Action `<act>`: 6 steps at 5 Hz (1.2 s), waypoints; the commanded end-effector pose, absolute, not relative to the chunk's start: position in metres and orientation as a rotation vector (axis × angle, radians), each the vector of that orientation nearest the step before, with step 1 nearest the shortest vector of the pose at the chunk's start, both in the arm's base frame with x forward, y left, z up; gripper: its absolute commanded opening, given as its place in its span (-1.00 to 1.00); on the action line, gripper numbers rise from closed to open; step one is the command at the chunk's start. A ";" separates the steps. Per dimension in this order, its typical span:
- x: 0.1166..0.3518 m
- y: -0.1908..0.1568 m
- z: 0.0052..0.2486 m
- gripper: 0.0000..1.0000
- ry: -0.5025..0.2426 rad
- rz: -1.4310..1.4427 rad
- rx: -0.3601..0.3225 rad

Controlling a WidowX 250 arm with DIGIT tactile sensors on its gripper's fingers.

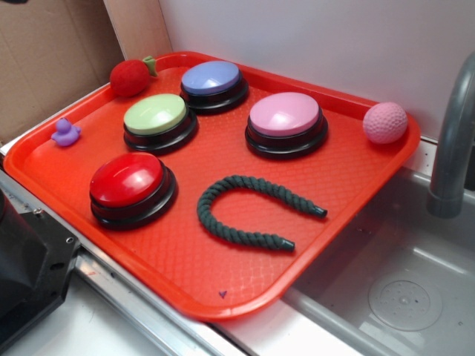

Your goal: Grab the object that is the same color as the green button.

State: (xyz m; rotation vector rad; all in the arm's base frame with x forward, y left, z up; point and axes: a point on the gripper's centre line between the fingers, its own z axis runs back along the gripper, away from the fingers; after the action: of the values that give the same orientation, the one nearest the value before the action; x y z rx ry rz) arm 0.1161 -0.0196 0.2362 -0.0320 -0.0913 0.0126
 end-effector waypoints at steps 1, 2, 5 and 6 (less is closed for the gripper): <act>0.116 -0.020 0.236 1.00 -0.091 0.013 -0.032; 0.137 -0.040 0.196 1.00 -0.090 -0.075 -0.032; 0.189 -0.067 0.108 1.00 -0.090 -0.218 -0.006; 0.199 -0.072 0.079 1.00 -0.059 -0.256 0.019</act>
State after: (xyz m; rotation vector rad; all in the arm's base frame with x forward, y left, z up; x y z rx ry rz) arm 0.1957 -0.0679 0.0729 0.0260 -0.0239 -0.2501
